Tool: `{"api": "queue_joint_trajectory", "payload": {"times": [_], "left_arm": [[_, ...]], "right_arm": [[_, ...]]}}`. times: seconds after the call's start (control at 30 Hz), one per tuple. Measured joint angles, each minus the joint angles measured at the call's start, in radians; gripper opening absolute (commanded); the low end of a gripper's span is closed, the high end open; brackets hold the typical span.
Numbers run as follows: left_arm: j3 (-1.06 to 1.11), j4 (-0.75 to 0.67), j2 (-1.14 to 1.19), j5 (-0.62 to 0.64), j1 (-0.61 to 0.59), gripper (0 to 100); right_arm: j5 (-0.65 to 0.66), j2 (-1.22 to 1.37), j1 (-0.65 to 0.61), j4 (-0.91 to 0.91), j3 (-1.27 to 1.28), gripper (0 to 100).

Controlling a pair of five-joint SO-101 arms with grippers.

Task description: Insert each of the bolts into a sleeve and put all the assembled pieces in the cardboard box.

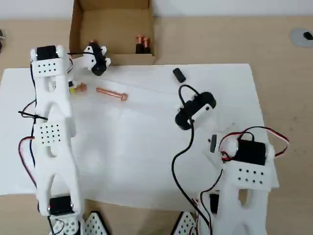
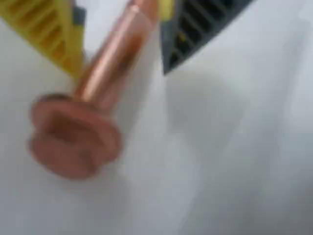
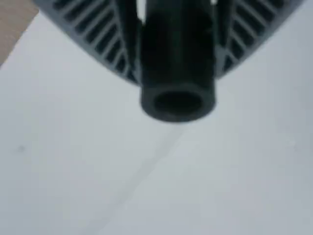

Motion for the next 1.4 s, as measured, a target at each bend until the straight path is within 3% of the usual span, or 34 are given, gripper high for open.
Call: {"api": "queue_joint_trajectory", "payload": {"times": [0.13,0.23,0.6,0.77,0.93,1.27,1.4], "left_arm": [[-0.009,-0.002,0.020,0.000,0.012,11],[-0.009,-0.002,0.020,0.000,0.014,1],[-0.064,0.060,0.049,0.026,0.015,1],[-0.224,0.052,0.094,0.218,0.026,1],[-0.238,0.054,0.063,0.405,0.038,1],[-0.238,0.072,-0.146,0.574,0.018,1],[-0.238,0.078,-0.239,0.807,-0.012,1]], "right_arm": [[0.000,0.028,0.000,0.005,-0.005,1.2],[0.000,0.072,0.000,0.006,-0.031,1.2],[0.000,0.195,0.000,0.006,-0.153,1.2],[0.000,0.218,0.000,0.006,-0.184,1.2],[0.000,0.219,0.000,0.006,-0.199,1.2],[0.000,0.219,0.000,0.006,-0.199,1.2],[0.000,0.219,0.000,0.006,-0.222,1.2]]}}
